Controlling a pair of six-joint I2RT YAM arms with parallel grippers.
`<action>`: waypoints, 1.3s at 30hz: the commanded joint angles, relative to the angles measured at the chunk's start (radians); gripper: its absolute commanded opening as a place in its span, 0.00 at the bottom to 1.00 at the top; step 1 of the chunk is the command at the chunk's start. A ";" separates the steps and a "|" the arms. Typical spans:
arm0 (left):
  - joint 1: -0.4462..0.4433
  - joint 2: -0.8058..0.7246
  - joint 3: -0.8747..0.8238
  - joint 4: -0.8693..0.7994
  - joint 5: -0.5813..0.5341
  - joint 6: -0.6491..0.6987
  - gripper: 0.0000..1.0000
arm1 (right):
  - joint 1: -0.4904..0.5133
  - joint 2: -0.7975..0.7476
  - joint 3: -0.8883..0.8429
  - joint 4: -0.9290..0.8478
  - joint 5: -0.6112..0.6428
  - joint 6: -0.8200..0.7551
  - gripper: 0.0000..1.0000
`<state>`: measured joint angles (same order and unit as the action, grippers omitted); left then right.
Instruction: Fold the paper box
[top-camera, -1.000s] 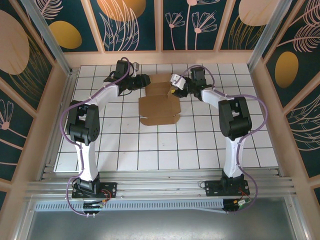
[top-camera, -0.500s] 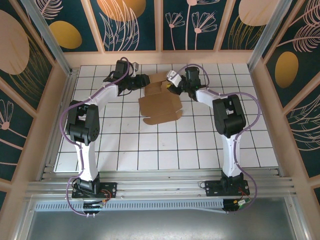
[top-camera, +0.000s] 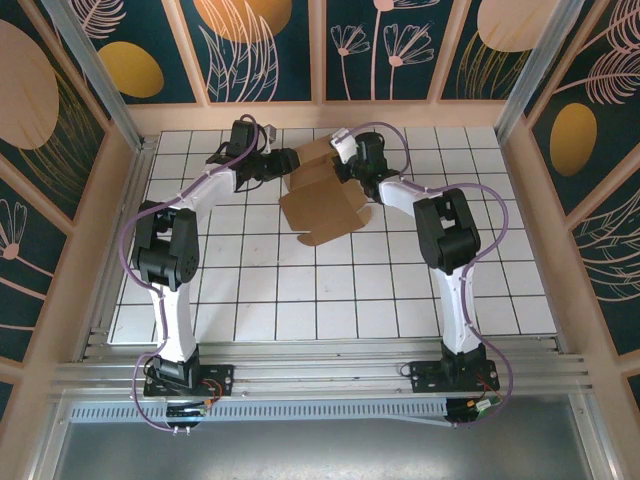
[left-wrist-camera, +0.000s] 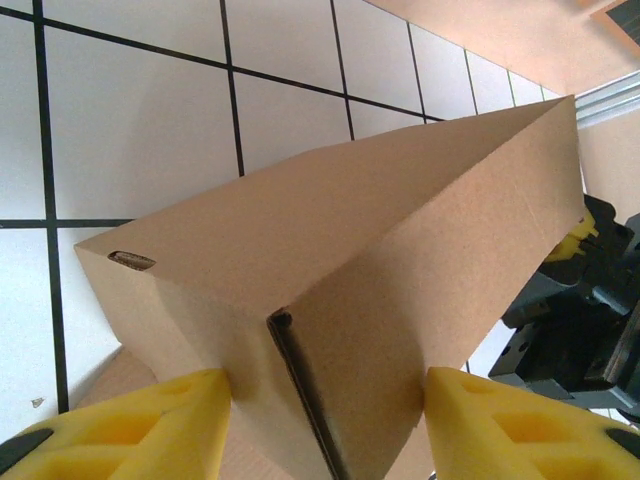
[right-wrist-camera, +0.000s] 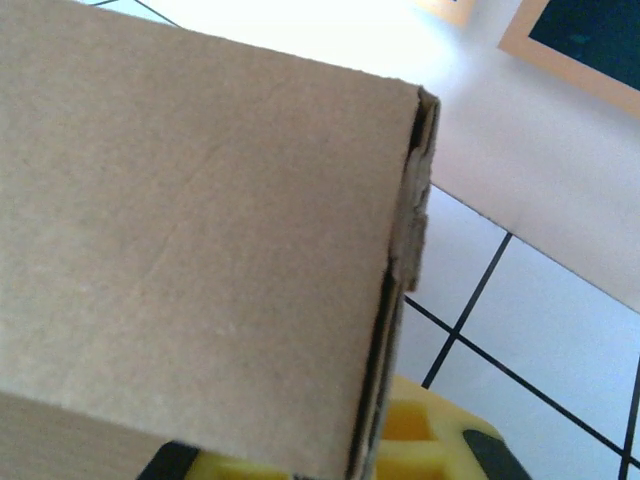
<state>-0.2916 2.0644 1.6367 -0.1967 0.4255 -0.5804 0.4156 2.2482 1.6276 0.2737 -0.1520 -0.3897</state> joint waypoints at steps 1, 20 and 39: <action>-0.012 0.007 -0.001 -0.047 0.034 -0.009 0.54 | 0.048 0.046 0.081 -0.051 -0.025 0.097 0.15; -0.012 0.006 -0.001 -0.044 0.048 -0.015 0.54 | 0.041 0.228 0.373 -0.266 0.155 0.498 0.06; 0.000 -0.092 -0.032 -0.016 -0.011 0.008 0.51 | 0.029 0.340 0.472 -0.152 -0.007 0.429 0.36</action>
<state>-0.2993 2.0312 1.6119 -0.2173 0.4347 -0.5838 0.4477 2.5610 2.0350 0.0963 -0.1257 0.0582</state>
